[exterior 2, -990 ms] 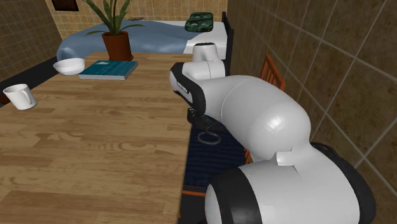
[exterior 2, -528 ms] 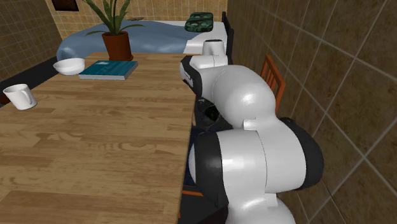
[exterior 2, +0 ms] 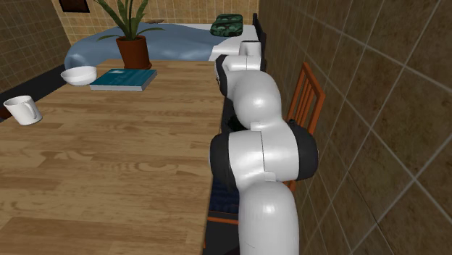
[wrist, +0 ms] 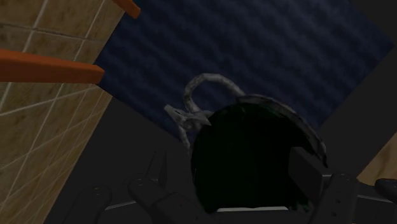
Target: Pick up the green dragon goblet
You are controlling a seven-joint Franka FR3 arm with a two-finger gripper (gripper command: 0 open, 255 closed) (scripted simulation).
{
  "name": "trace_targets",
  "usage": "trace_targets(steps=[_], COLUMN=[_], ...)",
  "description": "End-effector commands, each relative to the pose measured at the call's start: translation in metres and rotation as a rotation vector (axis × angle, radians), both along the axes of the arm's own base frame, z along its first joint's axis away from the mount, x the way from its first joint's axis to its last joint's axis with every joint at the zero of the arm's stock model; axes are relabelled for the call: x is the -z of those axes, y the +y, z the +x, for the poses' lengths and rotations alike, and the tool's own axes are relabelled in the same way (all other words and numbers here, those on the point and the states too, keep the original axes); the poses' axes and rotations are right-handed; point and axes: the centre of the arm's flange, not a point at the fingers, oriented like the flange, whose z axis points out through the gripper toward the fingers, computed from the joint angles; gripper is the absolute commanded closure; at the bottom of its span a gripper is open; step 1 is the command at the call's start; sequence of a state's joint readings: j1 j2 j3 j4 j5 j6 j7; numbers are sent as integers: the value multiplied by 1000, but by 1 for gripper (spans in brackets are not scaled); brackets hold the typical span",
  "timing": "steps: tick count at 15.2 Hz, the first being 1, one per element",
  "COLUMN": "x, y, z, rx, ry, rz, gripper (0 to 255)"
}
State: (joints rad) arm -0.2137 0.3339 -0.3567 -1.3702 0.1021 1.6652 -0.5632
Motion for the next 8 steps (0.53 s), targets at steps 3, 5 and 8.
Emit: trace_targets(steps=[3, 5, 8], x=[10, 21, 36], y=[-26, -26, -26], z=[20, 20, 20], rx=[-9, -9, -9], ry=[-2, -2, -2], rz=[2, 2, 2], gripper=[0, 0, 0])
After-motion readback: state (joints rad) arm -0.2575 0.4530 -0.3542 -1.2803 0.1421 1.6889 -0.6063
